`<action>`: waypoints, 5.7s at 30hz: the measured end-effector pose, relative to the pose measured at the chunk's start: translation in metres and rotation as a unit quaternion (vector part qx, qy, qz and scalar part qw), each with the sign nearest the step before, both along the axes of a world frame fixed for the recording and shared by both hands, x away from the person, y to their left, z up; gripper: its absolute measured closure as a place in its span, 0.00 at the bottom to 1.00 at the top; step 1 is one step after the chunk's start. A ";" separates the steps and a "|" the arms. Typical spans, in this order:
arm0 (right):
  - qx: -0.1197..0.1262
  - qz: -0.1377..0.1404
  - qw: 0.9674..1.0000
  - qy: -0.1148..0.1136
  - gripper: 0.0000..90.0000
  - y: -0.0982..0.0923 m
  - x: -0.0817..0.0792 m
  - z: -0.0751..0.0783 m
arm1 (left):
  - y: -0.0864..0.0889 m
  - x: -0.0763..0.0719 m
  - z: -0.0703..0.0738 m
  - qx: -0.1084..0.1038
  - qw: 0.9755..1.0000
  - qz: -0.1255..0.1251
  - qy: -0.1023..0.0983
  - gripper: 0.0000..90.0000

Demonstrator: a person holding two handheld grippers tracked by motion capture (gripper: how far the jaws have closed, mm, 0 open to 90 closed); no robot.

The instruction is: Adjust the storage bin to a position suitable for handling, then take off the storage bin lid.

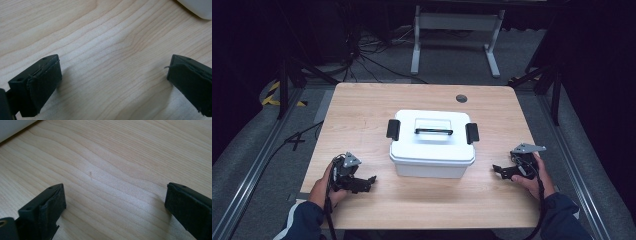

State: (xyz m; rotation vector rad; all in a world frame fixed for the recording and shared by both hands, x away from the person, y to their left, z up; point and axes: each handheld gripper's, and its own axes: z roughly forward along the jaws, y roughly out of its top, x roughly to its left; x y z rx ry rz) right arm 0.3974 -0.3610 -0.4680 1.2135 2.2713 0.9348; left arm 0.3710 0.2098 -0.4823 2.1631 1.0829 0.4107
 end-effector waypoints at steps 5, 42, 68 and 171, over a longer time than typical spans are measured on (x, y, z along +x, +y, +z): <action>-0.001 0.000 1.000 0.000 0.04 -0.001 -0.001 0.000 | 0.004 0.007 0.000 0.005 1.000 -0.020 -0.001 0.00; -0.011 0.102 0.995 -0.002 0.49 0.000 -0.005 0.032 | 0.018 0.005 0.000 0.002 0.996 -0.090 0.000 0.01; 0.020 0.192 0.981 -0.032 0.47 0.056 -0.023 0.044 | -0.009 0.003 0.004 0.000 0.996 -0.094 -0.012 0.14; -0.056 0.234 0.964 -0.111 0.48 0.106 0.020 0.170 | 0.010 0.009 0.001 -0.010 0.995 -0.101 -0.014 0.17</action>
